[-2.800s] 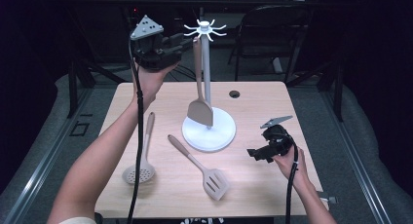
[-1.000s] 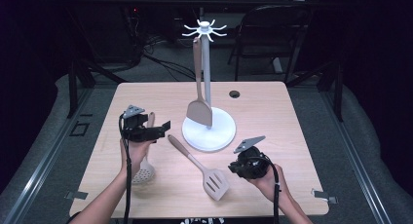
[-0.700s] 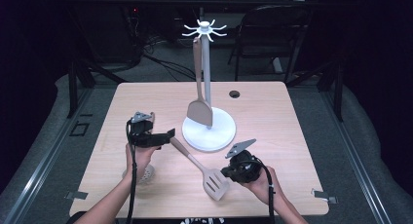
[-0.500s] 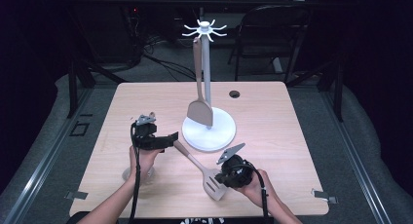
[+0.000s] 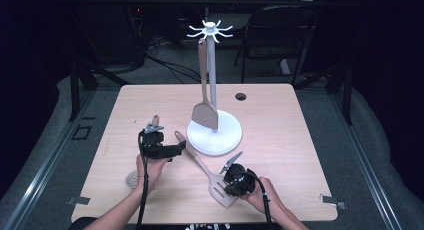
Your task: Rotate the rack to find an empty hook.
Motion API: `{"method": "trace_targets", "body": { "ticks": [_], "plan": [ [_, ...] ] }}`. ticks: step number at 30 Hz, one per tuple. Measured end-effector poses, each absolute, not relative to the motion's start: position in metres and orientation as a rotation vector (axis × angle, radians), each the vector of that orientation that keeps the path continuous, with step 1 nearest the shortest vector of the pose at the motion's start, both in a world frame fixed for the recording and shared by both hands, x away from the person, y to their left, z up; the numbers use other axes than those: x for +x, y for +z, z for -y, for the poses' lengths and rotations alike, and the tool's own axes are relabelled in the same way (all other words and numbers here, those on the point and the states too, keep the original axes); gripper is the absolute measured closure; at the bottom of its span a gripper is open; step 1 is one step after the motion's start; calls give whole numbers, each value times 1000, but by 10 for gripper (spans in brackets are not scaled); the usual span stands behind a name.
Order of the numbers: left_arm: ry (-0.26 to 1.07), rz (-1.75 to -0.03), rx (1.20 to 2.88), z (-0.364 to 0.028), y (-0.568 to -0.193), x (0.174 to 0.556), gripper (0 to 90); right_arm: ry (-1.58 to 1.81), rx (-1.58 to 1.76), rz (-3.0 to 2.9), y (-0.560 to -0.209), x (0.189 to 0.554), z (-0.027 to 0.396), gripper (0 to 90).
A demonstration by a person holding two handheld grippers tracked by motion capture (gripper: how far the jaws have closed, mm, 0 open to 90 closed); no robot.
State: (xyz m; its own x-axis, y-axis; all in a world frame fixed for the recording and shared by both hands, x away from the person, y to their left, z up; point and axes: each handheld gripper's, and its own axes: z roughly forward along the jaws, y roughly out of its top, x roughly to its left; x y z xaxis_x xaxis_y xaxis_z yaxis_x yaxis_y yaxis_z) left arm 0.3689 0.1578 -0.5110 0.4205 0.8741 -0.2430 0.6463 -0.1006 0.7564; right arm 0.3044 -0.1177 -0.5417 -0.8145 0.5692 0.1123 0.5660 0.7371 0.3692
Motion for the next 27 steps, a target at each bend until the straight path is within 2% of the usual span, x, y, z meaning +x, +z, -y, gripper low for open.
{"method": "trace_targets", "body": {
  "ticks": [9,15,23,27],
  "plan": [
    [290,-1319,1858,-145,-526,366,78,609,978,-2936,-548,306,117,899],
    [229,-1335,1887,-128,-544,371,121,596,975,-2938,-547,307,119,900],
    [214,-1351,1901,-118,-557,381,161,606,968,-2930,-548,306,118,900],
    [192,-1350,1897,-117,-559,388,218,595,955,-2937,-547,307,119,900]
  ]
}}
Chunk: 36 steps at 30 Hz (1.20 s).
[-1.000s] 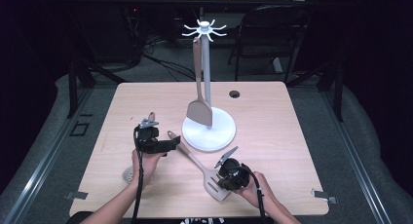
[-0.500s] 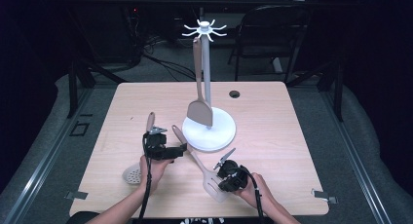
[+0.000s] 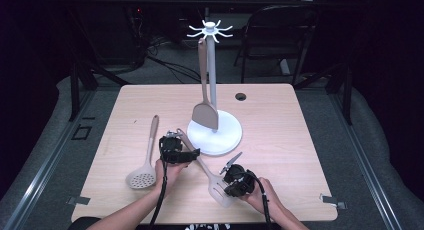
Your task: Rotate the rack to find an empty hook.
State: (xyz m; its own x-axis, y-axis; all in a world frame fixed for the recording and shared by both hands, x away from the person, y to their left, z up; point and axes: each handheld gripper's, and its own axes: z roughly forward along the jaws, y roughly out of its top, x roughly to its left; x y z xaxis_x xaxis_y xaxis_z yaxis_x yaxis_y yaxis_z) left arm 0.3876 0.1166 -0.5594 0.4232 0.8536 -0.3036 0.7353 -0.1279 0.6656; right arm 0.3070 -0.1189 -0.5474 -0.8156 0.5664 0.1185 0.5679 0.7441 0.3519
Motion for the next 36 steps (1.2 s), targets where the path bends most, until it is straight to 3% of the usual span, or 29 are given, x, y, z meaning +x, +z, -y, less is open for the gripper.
{"method": "trace_targets", "body": {
  "ticks": [12,20,27,36],
  "plan": [
    [160,-1329,1899,-110,-569,395,448,-595,-933,2940,-547,307,118,900],
    [102,-1349,1849,-112,-571,395,504,-604,-929,2924,-548,308,119,900],
    [114,-1336,1799,-114,-565,388,539,-622,-920,2890,-546,307,118,764],
    [143,-1303,1757,-114,-554,377,573,-830,-1016,2893,-531,318,113,685]
  ]
}}
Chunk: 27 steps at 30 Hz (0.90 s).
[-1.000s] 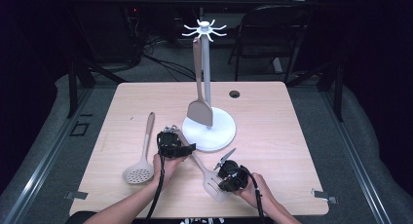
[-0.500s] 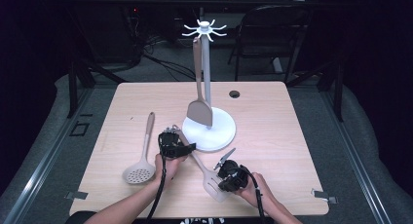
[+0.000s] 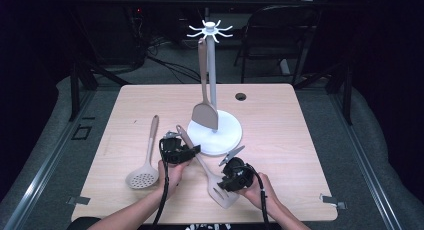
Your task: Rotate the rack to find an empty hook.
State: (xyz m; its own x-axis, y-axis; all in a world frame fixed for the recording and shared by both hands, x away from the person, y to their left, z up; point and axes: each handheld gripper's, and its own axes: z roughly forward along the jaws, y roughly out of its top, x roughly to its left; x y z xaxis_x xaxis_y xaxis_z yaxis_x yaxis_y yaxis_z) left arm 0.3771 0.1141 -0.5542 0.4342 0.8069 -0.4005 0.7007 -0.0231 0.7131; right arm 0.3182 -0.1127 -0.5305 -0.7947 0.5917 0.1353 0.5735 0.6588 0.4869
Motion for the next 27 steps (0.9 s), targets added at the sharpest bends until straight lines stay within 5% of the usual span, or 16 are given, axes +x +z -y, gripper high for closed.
{"method": "trace_targets", "body": {
  "ticks": [9,27],
  "plan": [
    [156,-1282,1733,-116,-546,367,592,835,1012,-2769,-534,339,80,636],
    [158,-1073,1712,-119,-515,338,639,1008,996,-2717,-522,333,85,753]
  ]
}}
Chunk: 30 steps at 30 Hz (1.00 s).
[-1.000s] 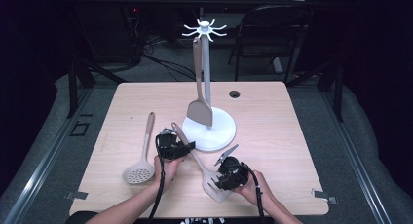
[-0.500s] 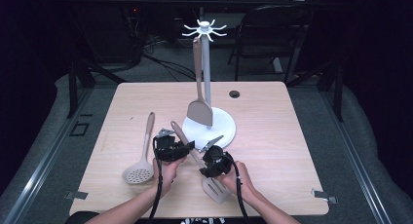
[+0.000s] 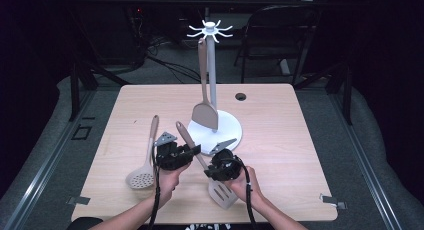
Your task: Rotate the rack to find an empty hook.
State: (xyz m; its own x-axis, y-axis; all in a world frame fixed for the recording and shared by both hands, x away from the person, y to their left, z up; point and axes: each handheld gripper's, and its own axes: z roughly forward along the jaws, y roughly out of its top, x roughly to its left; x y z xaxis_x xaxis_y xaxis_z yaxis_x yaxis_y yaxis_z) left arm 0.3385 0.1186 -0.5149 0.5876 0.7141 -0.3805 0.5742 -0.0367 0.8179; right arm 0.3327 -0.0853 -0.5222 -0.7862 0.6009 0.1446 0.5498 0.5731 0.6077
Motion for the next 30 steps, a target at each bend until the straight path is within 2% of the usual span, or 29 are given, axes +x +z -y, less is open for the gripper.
{"method": "trace_targets", "body": {
  "ticks": [11,14,23,30],
  "plan": [
    [102,-1005,1760,-111,-518,337,657,1044,1007,-2679,-518,332,92,757],
    [74,-1005,1726,-112,-520,338,700,1057,1001,-2673,-517,332,94,758],
    [21,-986,1698,-115,-522,341,729,1063,990,-2681,-517,332,95,742],
    [-15,-936,1679,-114,-516,340,751,1078,981,-2721,-514,329,108,504]
  ]
}}
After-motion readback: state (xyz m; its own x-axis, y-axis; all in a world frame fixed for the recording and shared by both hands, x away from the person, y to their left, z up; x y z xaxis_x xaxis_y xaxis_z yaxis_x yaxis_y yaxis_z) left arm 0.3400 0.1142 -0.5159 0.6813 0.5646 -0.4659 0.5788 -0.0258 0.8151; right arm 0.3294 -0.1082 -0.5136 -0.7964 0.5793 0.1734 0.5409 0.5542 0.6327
